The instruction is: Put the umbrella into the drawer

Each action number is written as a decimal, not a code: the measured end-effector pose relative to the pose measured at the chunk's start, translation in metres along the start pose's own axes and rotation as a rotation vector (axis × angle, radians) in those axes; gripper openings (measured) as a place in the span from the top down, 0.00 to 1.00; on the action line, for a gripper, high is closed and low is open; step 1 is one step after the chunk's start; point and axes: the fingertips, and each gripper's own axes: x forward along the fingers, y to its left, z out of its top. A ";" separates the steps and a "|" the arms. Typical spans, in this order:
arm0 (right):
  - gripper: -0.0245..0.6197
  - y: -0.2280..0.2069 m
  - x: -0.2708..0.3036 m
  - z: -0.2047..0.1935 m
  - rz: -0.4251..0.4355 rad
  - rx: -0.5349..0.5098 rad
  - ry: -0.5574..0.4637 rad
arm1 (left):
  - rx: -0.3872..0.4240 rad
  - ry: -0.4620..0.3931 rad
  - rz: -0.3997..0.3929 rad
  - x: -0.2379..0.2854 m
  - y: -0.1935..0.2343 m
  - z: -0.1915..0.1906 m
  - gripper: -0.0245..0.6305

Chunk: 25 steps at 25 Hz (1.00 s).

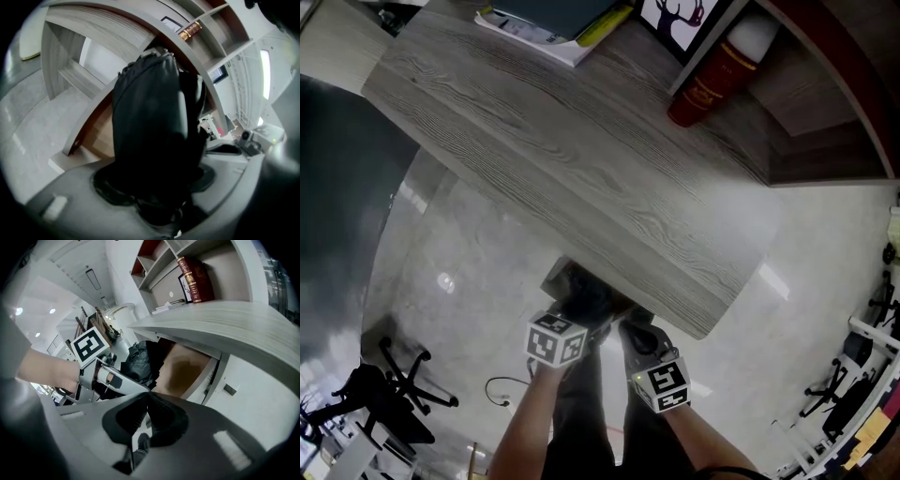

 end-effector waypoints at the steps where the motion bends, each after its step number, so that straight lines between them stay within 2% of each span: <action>1: 0.95 -0.001 0.001 0.000 -0.001 0.003 -0.001 | 0.002 0.005 -0.004 0.003 0.001 0.001 0.55; 13: 0.95 -0.016 0.011 -0.005 -0.030 0.022 0.037 | -0.014 0.108 -0.029 0.025 0.006 0.009 0.54; 16: 0.95 -0.018 0.009 -0.006 -0.030 0.029 0.044 | -0.048 0.123 -0.028 0.029 0.008 0.017 0.54; 19: 0.95 -0.021 0.004 -0.005 -0.033 0.031 0.047 | -0.089 0.126 -0.035 0.032 0.008 0.026 0.54; 25: 0.95 -0.024 0.003 -0.002 -0.025 0.031 0.046 | -0.095 0.079 -0.060 0.038 0.008 0.032 0.52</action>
